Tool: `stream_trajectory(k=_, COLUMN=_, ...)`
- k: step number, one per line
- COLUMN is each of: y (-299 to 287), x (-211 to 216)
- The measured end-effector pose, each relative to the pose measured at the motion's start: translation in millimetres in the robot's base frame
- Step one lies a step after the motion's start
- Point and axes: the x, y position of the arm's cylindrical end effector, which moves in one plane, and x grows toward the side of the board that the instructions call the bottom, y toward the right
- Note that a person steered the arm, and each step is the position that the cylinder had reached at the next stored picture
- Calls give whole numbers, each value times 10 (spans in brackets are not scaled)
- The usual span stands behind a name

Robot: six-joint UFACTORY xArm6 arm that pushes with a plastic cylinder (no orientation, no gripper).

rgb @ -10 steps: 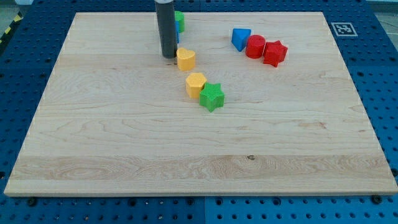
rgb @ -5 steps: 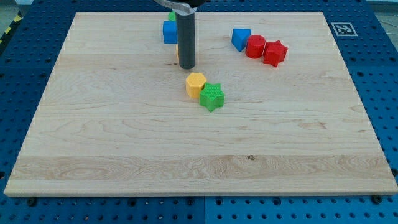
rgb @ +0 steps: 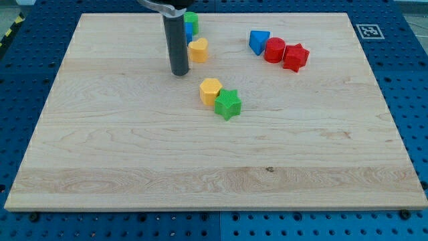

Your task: Push the yellow heart into the green circle

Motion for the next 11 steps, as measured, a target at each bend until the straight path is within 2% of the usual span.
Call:
stream_trajectory(k=2, y=55, x=-370)
stream_trajectory(k=4, y=519, x=-391)
stream_trajectory(k=5, y=494, x=-167)
stream_trajectory(k=7, y=931, x=-293)
stream_trajectory(k=10, y=671, x=-749)
stream_trajectory(k=11, y=688, x=-779)
